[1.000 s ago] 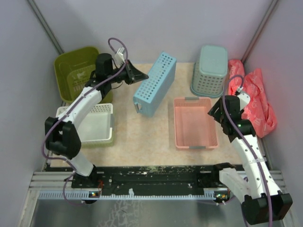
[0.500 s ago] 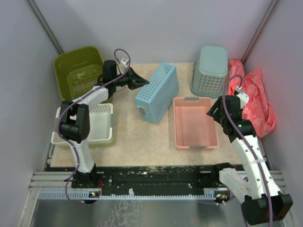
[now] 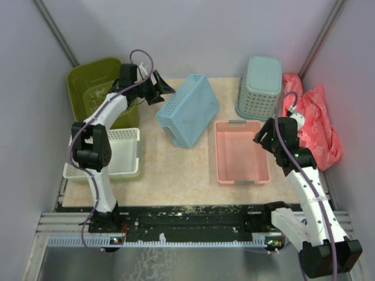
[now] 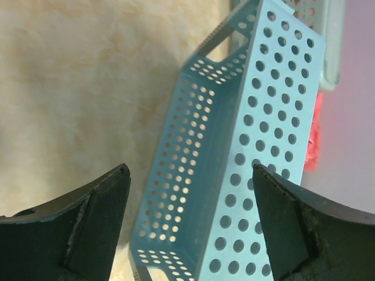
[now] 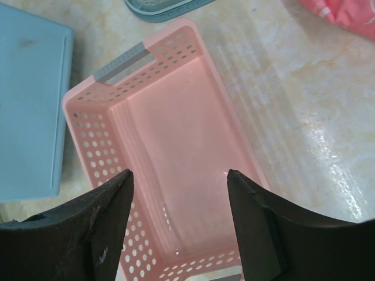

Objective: Turn the large container upside down

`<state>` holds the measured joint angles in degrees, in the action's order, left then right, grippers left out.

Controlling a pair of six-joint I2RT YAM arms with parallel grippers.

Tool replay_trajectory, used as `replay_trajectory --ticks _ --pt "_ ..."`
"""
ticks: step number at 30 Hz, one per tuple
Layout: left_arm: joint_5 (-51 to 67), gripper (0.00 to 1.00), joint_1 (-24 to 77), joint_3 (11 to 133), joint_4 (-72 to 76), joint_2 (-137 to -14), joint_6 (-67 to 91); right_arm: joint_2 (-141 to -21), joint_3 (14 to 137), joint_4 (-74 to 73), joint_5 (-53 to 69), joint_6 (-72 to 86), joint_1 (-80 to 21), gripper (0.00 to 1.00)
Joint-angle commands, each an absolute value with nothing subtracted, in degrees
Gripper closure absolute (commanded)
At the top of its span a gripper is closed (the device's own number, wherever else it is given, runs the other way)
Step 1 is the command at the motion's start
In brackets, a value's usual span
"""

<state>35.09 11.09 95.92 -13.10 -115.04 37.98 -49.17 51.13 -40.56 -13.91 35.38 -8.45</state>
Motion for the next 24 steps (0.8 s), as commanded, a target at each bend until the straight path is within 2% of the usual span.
replay_trajectory --ticks 1,4,9,16,20,24 --pt "24.69 0.08 11.16 101.95 -22.8 -113.37 28.47 -49.86 52.55 -34.98 -6.61 32.8 -8.72 0.34" --pt "20.35 0.01 11.16 105.12 -25.65 -112.44 25.78 -51.17 52.36 -33.92 -5.48 32.49 -11.91 0.32" --pt "13.78 0.01 11.58 109.54 -29.74 -111.16 22.6 -56.11 53.39 -32.34 -8.22 31.56 -23.5 0.3" --pt "6.97 0.01 14.15 111.13 -31.34 -106.19 18.3 -65.92 54.34 -29.47 -8.28 32.62 -33.34 0.3" --pt "5.4 0.01 16.79 108.63 -31.4 -102.24 16.69 -71.1 54.05 -26.97 -8.88 32.88 -36.0 0.3" --pt "2.85 0.01 20.53 97.2 -25.49 -94.51 16.53 -76.5 54.02 -26.01 -10.2 32.49 -37.3 0.41"
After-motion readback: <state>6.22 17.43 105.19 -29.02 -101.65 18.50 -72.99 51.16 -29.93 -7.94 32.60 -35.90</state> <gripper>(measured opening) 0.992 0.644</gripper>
